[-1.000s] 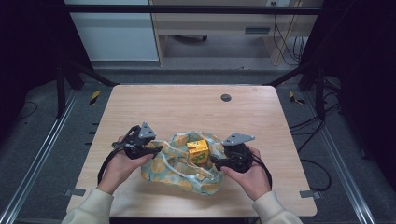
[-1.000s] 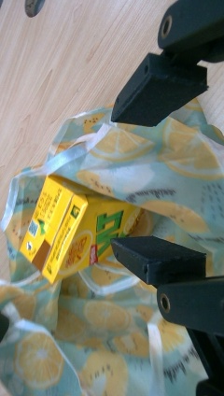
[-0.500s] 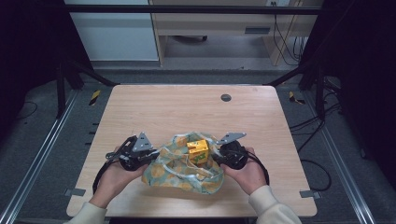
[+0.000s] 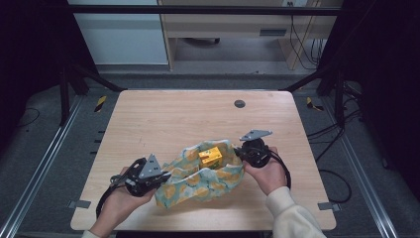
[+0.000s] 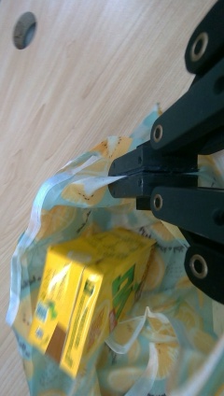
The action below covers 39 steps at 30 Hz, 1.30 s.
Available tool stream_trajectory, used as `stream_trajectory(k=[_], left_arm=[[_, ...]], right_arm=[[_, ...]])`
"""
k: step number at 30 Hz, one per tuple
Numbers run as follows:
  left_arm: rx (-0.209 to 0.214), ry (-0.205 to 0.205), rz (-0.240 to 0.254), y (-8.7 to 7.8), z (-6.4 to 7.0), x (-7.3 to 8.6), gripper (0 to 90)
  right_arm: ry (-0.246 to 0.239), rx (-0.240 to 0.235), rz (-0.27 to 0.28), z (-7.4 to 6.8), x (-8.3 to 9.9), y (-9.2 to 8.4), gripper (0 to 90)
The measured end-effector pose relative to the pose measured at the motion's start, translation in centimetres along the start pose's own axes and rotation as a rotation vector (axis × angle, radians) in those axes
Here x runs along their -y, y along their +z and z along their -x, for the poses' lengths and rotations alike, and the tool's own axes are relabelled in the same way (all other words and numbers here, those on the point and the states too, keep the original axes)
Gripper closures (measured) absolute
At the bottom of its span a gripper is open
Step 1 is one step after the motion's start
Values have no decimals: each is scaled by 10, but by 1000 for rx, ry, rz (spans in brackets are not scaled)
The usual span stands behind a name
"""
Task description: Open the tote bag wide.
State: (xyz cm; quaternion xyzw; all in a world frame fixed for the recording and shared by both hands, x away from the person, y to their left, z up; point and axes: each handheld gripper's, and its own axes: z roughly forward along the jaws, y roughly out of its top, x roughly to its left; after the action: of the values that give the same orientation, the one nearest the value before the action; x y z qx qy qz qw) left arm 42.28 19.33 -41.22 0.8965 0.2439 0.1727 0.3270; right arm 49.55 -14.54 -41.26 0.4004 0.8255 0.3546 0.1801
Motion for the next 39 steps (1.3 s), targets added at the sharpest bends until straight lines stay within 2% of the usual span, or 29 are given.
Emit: stream_trajectory(k=[4,6,7,8,14,26,31,33,34,36,37,38,39], left_arm=[[21,-1,-23,11,8,10,865],[19,14,-48,17,11,14,866],[19,14,-48,17,11,14,866],[25,17,-65,22,13,18,866],[27,16,-96,32,16,27,866],[31,10,-114,38,18,35,867],[35,3,-121,40,20,39,866],[34,9,-127,40,19,40,858],[27,5,-112,38,19,38,839],[6,13,-90,33,18,35,791],[6,13,-90,33,18,35,765],[-18,11,-60,27,16,31,730],[-18,11,-60,27,16,31,707]], right_arm=[[22,2,-18,6,6,8,897],[31,4,-26,8,9,11,897],[31,4,-26,8,9,11,897],[53,4,-36,10,13,15,897],[71,-4,-56,15,19,20,897],[86,-1,-79,21,27,24,895],[117,-7,-86,24,32,25,885],[108,-3,-89,24,33,25,860],[110,-2,-68,23,32,21,766],[118,1,-35,21,30,14,678],[118,1,-35,21,30,14,678],[120,0,8,17,25,5,579],[114,5,23,14,23,-1,549]])
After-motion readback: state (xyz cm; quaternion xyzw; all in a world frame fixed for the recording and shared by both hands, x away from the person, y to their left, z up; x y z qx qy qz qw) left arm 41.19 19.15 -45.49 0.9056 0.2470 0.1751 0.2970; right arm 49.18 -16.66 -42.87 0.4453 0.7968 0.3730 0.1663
